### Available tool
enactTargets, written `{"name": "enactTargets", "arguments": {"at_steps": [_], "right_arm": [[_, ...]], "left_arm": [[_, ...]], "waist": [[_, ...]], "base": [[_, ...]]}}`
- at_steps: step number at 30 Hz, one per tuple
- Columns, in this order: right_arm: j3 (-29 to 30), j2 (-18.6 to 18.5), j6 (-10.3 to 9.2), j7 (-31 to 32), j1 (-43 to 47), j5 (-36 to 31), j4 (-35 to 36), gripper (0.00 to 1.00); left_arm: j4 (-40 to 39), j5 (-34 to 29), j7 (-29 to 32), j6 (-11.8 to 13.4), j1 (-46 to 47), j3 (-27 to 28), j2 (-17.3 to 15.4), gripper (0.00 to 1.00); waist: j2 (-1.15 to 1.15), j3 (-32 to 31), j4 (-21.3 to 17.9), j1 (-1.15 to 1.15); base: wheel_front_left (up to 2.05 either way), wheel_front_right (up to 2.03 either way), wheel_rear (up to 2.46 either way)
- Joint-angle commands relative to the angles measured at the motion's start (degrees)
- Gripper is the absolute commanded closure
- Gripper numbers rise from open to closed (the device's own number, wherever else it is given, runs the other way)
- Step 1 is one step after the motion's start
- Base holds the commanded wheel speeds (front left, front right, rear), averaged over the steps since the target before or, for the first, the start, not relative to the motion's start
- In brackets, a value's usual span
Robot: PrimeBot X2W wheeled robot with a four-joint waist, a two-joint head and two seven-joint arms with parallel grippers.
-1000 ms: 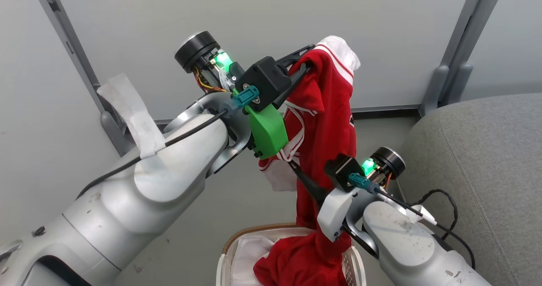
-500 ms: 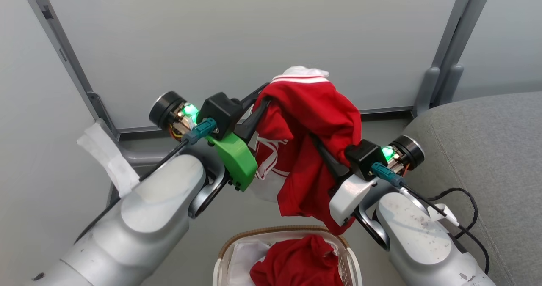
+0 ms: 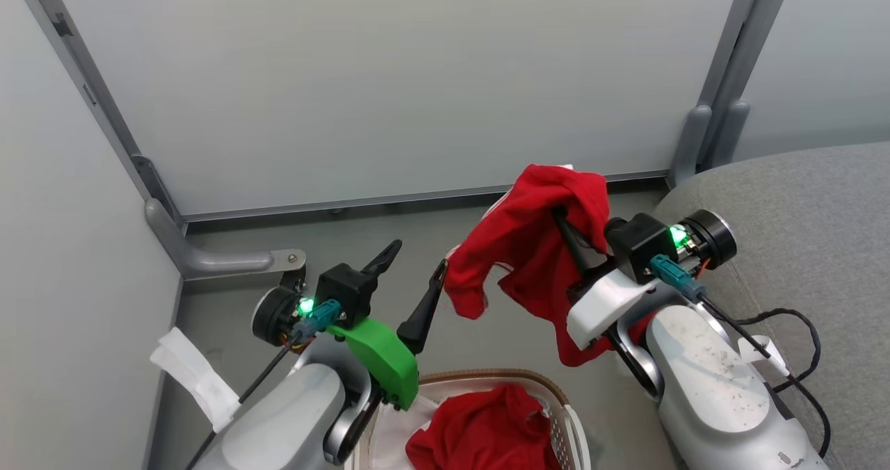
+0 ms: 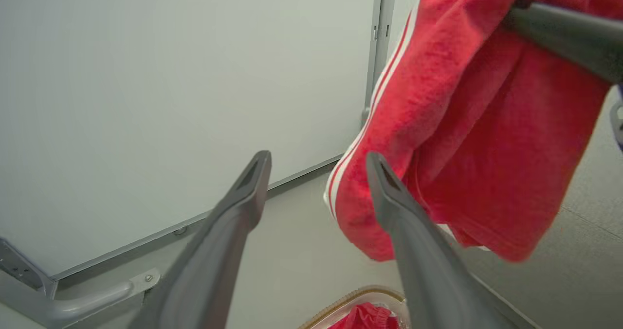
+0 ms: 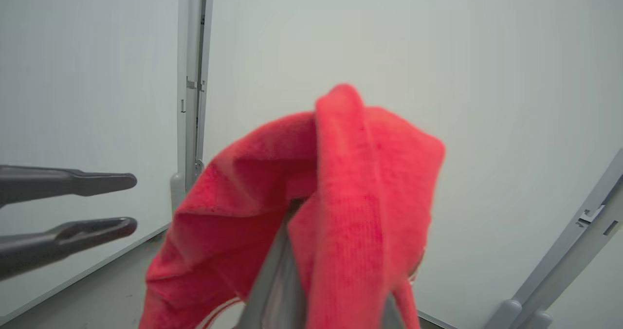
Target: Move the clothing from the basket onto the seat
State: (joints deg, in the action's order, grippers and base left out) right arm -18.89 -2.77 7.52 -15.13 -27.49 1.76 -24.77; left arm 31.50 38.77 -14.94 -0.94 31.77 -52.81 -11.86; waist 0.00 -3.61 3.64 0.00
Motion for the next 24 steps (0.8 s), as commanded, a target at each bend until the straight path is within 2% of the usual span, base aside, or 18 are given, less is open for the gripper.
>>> {"name": "enactTargets", "arguments": {"at_steps": [1, 16, 20, 24], "right_arm": [[0.7, -0.2, -0.06, 0.0, 1.2, -0.4, 0.4, 1.0], [6.5, -0.9, -0.06, 0.0, 2.9, -3.1, 1.7, 1.0], [7.4, -1.5, -0.06, 0.0, 2.1, -3.9, 2.5, 1.0], [7.9, -2.6, -0.06, 0.0, 1.2, -4.4, 3.1, 1.0]], "left_arm": [[-0.6, -0.5, -0.3, 0.1, -1.6, 1.0, 0.4, 0.0], [-4.8, -8.6, -0.2, -1.0, -13.6, 10.1, 4.4, 0.0], [-5.7, -10.1, -0.2, -1.4, -15.3, 12.3, 5.4, 0.0], [-6.2, -12.2, -0.2, -1.8, -16.2, 13.8, 6.4, 0.0]], "waist": [[0.0, 0.1, 0.0, 0.0], [0.0, 0.9, -0.8, 0.0], [0.0, 1.6, -3.1, 0.0], [0.0, 2.6, -6.9, 0.0]], "base": [[0.0, 0.0, 0.0], [0.0, 0.0, 0.0], [0.0, 0.0, 0.0], [0.0, 0.0, 0.0]]}}
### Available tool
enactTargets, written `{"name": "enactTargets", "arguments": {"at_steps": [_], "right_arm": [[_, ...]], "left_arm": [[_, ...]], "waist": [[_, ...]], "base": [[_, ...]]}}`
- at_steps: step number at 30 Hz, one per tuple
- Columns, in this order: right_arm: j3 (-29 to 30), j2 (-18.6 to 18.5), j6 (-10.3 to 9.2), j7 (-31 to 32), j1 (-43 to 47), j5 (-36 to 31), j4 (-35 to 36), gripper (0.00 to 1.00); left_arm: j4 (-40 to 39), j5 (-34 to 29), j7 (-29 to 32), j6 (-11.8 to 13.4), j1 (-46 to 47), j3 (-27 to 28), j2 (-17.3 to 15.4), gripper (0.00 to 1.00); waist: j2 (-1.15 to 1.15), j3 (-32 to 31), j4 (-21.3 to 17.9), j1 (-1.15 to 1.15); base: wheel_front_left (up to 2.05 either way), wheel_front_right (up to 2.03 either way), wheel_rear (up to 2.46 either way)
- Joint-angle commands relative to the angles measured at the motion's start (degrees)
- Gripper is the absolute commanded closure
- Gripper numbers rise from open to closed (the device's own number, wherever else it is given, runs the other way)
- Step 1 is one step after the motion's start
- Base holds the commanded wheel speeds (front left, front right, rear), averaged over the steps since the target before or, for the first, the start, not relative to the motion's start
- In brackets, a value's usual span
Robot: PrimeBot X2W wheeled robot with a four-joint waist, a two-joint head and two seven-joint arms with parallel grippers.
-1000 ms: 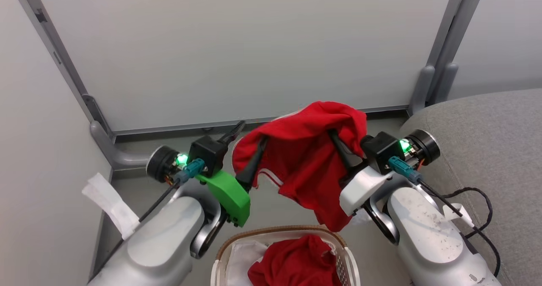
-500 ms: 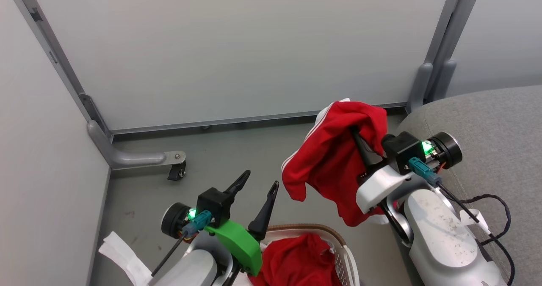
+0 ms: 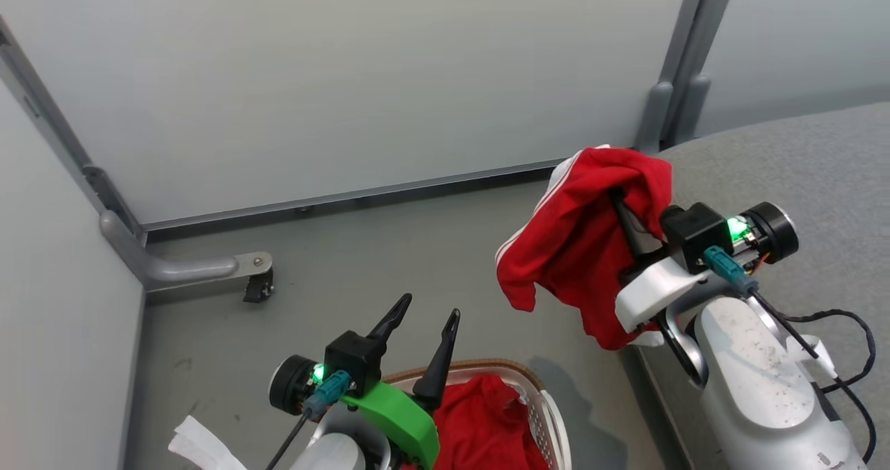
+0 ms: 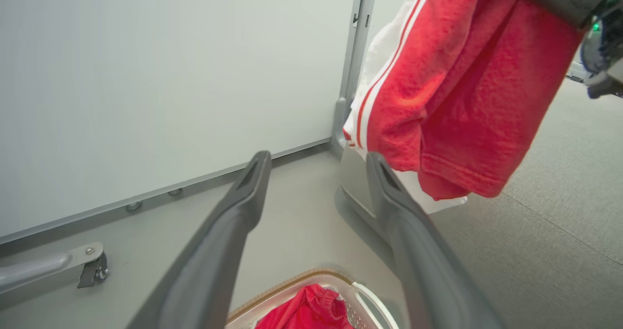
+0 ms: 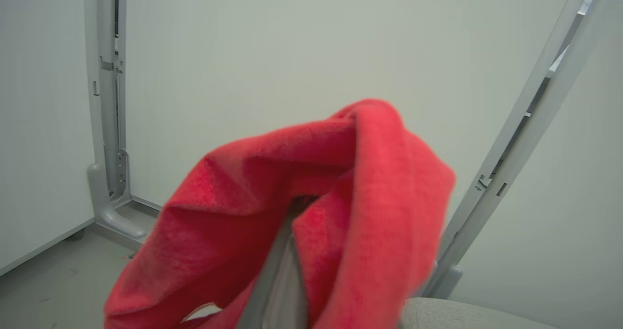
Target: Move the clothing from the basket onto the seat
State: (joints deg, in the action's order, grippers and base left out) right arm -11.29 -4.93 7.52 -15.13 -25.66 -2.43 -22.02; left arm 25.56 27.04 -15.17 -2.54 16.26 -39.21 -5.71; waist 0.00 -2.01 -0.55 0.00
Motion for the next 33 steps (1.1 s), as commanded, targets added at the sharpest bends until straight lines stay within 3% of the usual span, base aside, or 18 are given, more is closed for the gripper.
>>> {"name": "enactTargets", "arguments": {"at_steps": [1, 10, 18, 27, 33], "right_arm": [[0.5, -1.0, -0.06, 0.0, -0.8, -0.3, 0.4, 1.0], [2.4, -4.0, -0.07, 0.0, -2.0, -0.4, 0.9, 1.0], [4.6, -3.9, -0.06, 0.0, -1.8, -0.5, 1.9, 1.0], [6.7, -4.5, -0.06, 0.0, -3.9, -0.4, 2.2, 1.0], [8.5, -7.6, -0.07, 0.0, -11.0, 0.9, 0.7, 1.0]], "left_arm": [[-0.4, -0.9, 0.0, -0.4, -0.9, 0.5, 0.5, 0.0], [-1.5, -4.4, 0.0, -1.4, -1.1, 3.2, 2.0, 0.0], [-1.2, -6.8, 0.0, -2.4, 0.9, 4.0, 2.4, 0.0], [-0.6, -8.6, 0.0, -3.4, 2.6, 4.3, 2.7, 0.0], [-0.6, -10.0, 0.0, -3.7, 4.2, 4.8, 2.6, 0.0]], "waist": [[0.0, 1.3, -3.9, 0.0], [0.0, 4.5, -13.9, 0.0], [0.0, 7.8, -19.4, 0.0], [0.0, 11.4, -19.6, 0.0], [0.0, 15.4, -17.4, 0.0]], "base": [[0.0, 0.0, 0.0], [0.0, 0.0, 0.0], [0.0, 0.0, 0.0], [0.0, 0.0, 0.0], [0.0, 0.0, 0.0]]}}
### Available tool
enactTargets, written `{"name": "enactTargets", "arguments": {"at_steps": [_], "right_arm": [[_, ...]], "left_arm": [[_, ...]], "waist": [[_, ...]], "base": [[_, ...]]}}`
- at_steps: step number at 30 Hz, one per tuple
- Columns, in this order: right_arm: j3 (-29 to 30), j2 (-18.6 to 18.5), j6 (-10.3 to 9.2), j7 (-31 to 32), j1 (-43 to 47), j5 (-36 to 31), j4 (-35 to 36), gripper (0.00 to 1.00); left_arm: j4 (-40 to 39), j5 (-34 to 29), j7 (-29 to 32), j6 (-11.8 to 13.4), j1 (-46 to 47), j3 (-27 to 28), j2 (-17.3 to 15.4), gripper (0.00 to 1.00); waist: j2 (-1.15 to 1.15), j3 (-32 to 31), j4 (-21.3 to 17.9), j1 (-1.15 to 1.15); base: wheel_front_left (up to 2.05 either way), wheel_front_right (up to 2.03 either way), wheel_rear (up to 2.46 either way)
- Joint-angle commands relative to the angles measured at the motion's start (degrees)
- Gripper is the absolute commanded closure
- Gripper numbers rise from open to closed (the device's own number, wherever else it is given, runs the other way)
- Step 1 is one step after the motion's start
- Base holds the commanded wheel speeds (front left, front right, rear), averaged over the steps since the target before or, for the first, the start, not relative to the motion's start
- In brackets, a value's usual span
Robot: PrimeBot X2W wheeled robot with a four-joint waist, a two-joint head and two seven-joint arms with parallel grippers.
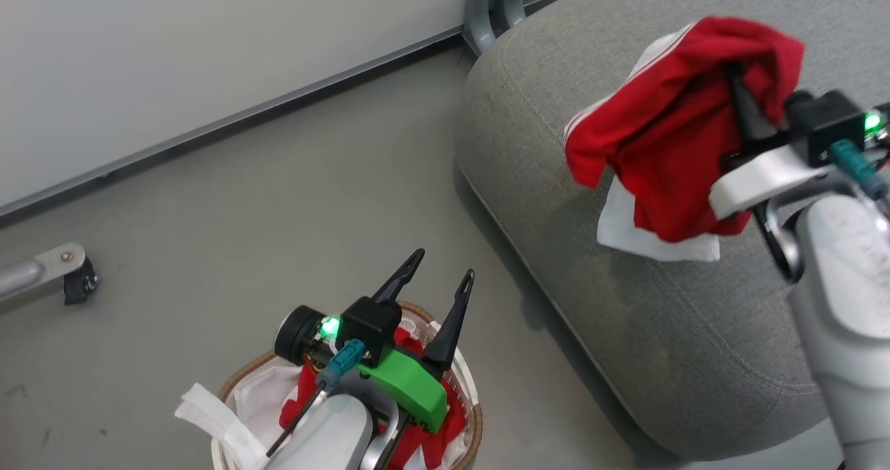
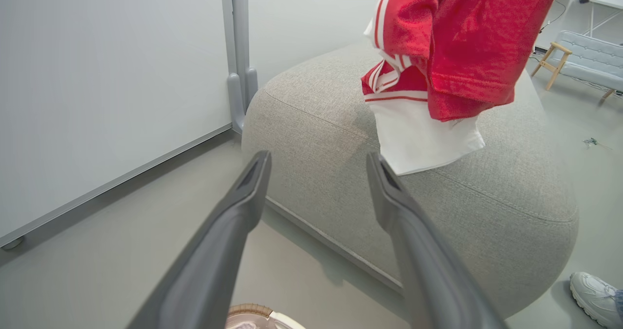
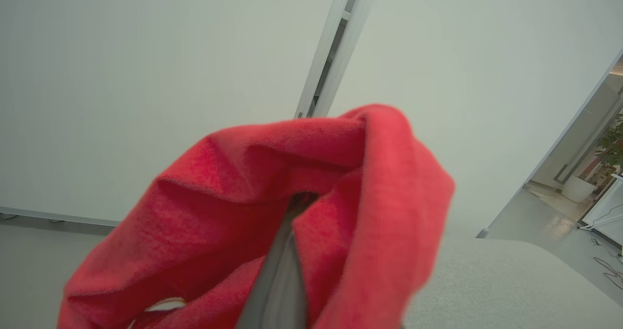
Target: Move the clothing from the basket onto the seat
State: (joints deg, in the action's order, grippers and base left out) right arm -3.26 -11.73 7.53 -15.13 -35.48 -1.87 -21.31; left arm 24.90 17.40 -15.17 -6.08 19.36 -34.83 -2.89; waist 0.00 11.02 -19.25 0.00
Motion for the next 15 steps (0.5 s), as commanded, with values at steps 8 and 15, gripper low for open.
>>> {"name": "enactTargets", "arguments": {"at_steps": [8, 15], "right_arm": [[4.5, -8.5, -0.07, 0.3, -17.1, 2.5, -7.0, 1.0], [6.8, -16.4, -0.08, 1.6, -29.3, 4.0, -13.3, 1.0]], "left_arm": [[-1.0, -3.1, 0.0, -0.3, 4.9, 0.8, -1.5, 0.0], [-3.0, -5.3, 0.1, 0.2, 9.4, 1.1, -2.6, 0.0]], "waist": [[0.0, 11.2, 5.7, 0.0], [0.0, 19.5, 9.4, 0.0]], "base": [[0.0, 0.0, 0.0], [0.0, 0.0, 0.0]]}}
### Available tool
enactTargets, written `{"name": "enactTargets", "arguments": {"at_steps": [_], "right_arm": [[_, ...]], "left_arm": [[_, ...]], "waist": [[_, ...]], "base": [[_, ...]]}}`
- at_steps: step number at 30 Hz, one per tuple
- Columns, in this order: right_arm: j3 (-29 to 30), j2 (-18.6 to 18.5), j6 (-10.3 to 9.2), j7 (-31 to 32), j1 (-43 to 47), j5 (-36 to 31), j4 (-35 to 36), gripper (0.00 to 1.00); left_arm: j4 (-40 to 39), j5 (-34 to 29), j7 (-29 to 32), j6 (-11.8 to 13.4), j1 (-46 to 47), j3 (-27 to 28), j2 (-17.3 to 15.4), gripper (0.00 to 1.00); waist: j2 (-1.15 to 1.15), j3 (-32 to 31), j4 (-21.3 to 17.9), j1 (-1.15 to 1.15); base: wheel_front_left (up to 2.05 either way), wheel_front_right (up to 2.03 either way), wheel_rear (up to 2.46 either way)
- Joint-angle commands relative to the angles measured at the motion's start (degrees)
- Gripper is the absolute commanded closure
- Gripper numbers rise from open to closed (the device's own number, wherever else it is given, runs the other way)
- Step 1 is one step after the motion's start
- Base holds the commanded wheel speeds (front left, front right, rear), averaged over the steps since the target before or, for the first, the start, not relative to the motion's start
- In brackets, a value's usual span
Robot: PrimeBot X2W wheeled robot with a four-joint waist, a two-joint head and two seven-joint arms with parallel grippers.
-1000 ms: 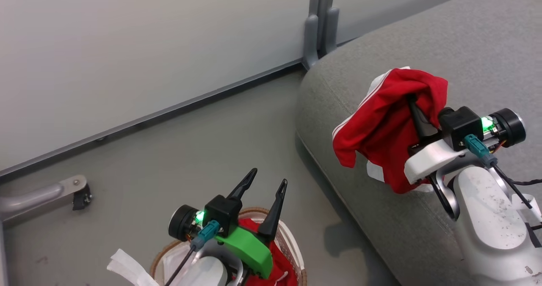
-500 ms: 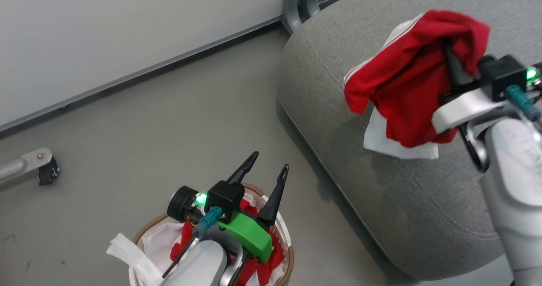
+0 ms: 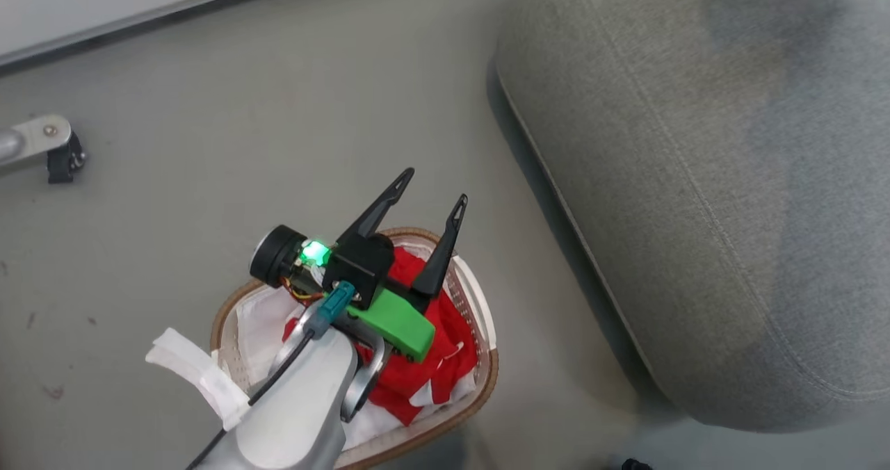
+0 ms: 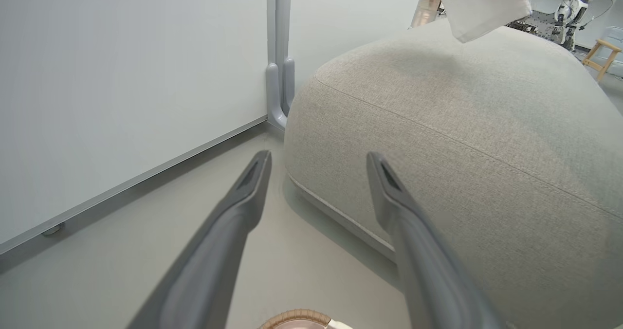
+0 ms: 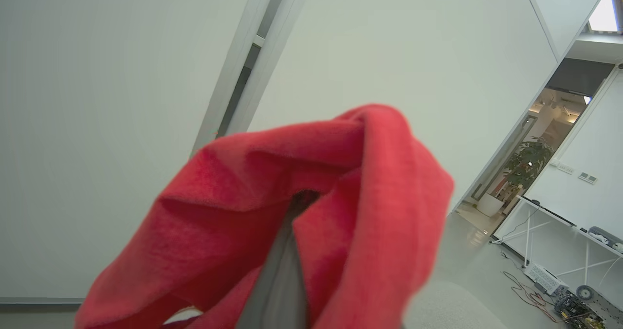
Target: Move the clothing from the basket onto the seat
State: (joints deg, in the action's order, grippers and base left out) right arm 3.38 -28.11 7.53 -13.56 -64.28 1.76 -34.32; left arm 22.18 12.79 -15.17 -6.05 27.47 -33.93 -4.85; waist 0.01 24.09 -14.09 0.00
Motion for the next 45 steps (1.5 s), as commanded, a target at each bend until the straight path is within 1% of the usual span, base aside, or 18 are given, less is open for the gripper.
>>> {"name": "enactTargets", "arguments": {"at_steps": [1, 5, 7, 11, 15, 20, 23, 24, 26, 27, 28, 34, 41, 45], "right_arm": [[0.7, -1.1, -0.08, 0.2, -2.0, 0.6, -1.3, 1.0], [3.4, -4.4, -0.08, 0.6, -5.9, 0.3, -6.1, 1.0], [5.1, -5.2, -0.07, 0.4, -7.3, 0.0, -8.5, 1.0], [7.6, -5.0, -0.08, -0.5, -7.2, -1.4, -13.5, 1.0], [8.4, -3.5, -0.08, -1.2, -4.6, -3.0, -17.6, 1.0], [9.2, -1.9, -0.08, -1.6, -1.1, -4.3, -20.1, 1.0], [10.0, -0.8, -0.08, -1.7, 1.5, -5.1, -19.1, 1.0], [10.4, -0.2, -0.08, -1.7, 2.4, -5.3, -18.5, 0.93], [10.7, 0.9, -0.07, -1.7, 4.0, -5.4, -17.5, 0.55], [10.8, 1.5, -0.08, -1.7, 5.2, -5.6, -16.6, 0.05], [10.8, 2.0, -0.08, -1.7, 6.4, -5.7, -15.8, 0.0], [9.6, 3.6, -0.07, -1.7, 12.9, -6.6, -11.7, 0.0], [7.9, 5.2, -0.08, -1.7, 21.2, -6.1, -5.4, 0.0], [7.8, 6.6, -0.08, -1.6, 24.9, -7.1, -2.1, 0.0]], "left_arm": [[-0.7, -1.0, 0.1, 0.4, 2.2, 0.2, -0.8, 0.0], [-2.2, -1.9, 0.4, 0.5, 4.9, -0.2, -1.0, 0.0], [-2.9, -2.4, 0.7, 0.6, 6.3, -0.3, -1.0, 0.0], [-3.5, -3.0, 0.7, 1.1, 7.4, -0.6, -1.1, 0.0], [-2.9, -2.8, 0.5, 1.4, 7.3, -0.8, -0.8, 0.0], [-2.0, -2.0, 0.2, 1.6, 6.6, -1.0, -0.4, 0.0], [-1.3, -1.6, 0.0, 1.7, 5.7, -1.2, -0.2, 0.0], [-1.1, -1.6, 0.0, 1.6, 5.5, -1.2, -0.2, 0.0], [-0.7, -1.2, -0.1, 1.7, 5.1, -1.2, -0.1, 0.0], [-0.4, -0.9, -0.1, 1.8, 4.8, -1.0, 0.0, 0.0], [-0.2, -0.6, 0.0, 1.8, 4.4, -0.9, 0.1, 0.0], [-0.4, 0.6, -0.1, 2.0, 2.2, 0.4, 0.5, 0.0], [-2.4, 2.1, 0.0, 1.6, -1.9, 3.1, 1.2, 0.0], [-3.2, 2.4, 0.0, 1.6, -4.3, 4.8, 1.4, 0.0]], "waist": [[-0.01, 7.9, 4.6, 0.0], [-0.01, 12.3, 6.1, 0.0], [-0.01, 14.1, 6.7, 0.0], [-0.01, 16.3, 7.3, 0.0], [-0.01, 16.8, 7.7, 0.0], [-0.01, 16.1, 8.3, 0.0], [-0.01, 15.2, 8.5, 0.0], [-0.01, 14.8, 8.6, 0.0], [-0.01, 14.1, 8.8, 0.0], [-0.01, 13.5, 8.9, 0.0], [-0.01, 12.9, 9.1, 0.0], [-0.01, 8.5, 10.0, 0.0], [-0.01, 1.4, 11.3, 0.0], [-0.01, -3.3, 12.5, 0.0]], "base": [[0.0, 0.0, 0.0], [0.0, 0.0, 0.0], [0.0, 0.0, 0.0], [0.0, 0.0, 0.0], [0.0, 0.0, 0.0], [0.0, 0.0, 0.0], [0.0, 0.0, 0.0], [0.0, 0.0, 0.0], [0.0, 0.0, 0.0], [0.0, 0.0, 0.0], [0.0, 0.0, 0.0], [0.0, 0.0, 0.0], [0.0, 0.0, 0.0], [0.0, 0.0, 0.0]]}}
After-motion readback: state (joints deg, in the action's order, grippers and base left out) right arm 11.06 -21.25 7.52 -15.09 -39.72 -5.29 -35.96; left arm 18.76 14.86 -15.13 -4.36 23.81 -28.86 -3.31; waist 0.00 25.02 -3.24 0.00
